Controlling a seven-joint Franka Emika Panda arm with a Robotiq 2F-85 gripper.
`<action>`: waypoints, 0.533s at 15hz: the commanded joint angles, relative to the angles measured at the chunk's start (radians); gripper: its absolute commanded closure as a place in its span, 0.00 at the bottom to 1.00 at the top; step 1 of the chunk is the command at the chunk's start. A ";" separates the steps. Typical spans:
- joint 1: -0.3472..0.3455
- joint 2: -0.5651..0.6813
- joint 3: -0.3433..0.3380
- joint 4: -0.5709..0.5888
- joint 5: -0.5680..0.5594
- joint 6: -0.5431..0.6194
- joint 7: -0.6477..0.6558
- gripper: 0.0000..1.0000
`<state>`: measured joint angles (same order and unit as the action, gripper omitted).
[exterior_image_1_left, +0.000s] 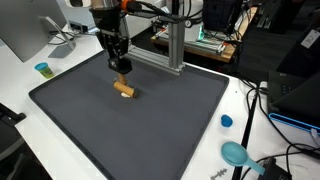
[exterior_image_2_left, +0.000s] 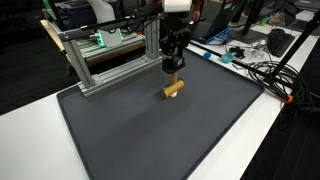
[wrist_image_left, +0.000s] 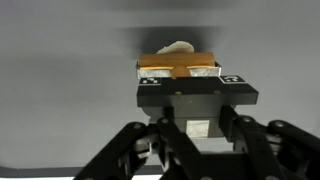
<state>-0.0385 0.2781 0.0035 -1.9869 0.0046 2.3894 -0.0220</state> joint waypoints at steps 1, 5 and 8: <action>-0.007 0.066 -0.003 0.053 0.047 0.025 0.005 0.79; -0.014 0.114 -0.003 0.081 0.071 -0.002 0.006 0.79; -0.019 0.113 -0.007 0.091 0.087 0.027 0.018 0.79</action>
<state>-0.0496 0.3667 -0.0001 -1.9109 0.0608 2.4058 -0.0174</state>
